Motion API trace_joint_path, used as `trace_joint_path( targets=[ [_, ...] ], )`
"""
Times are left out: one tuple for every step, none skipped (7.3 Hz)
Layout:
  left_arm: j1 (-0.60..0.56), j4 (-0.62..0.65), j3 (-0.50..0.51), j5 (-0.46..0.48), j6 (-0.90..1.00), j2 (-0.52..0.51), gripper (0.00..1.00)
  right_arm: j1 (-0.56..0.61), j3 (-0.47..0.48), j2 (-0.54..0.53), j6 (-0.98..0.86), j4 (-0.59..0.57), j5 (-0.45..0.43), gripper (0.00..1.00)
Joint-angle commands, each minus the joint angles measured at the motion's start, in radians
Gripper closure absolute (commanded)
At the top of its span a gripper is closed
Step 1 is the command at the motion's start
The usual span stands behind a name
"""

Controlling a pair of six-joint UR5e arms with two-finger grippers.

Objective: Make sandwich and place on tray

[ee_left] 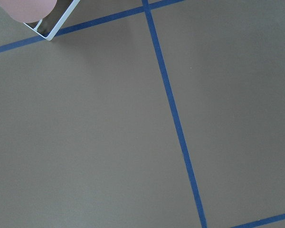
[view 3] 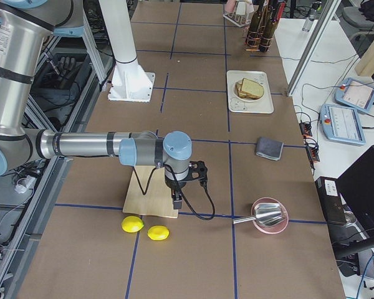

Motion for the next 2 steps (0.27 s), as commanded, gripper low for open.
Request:
trace_joint_path(
  targets=[
    [0.000,0.001,0.002,0.002,0.000,0.000,0.00,0.000,-0.004,0.009,0.004,-0.002,0.000,0.00],
    [0.000,-0.001,0.001,0.002,0.000,-0.002,0.00,0.000,-0.007,0.018,-0.002,-0.003,0.002,0.00]
  ],
)
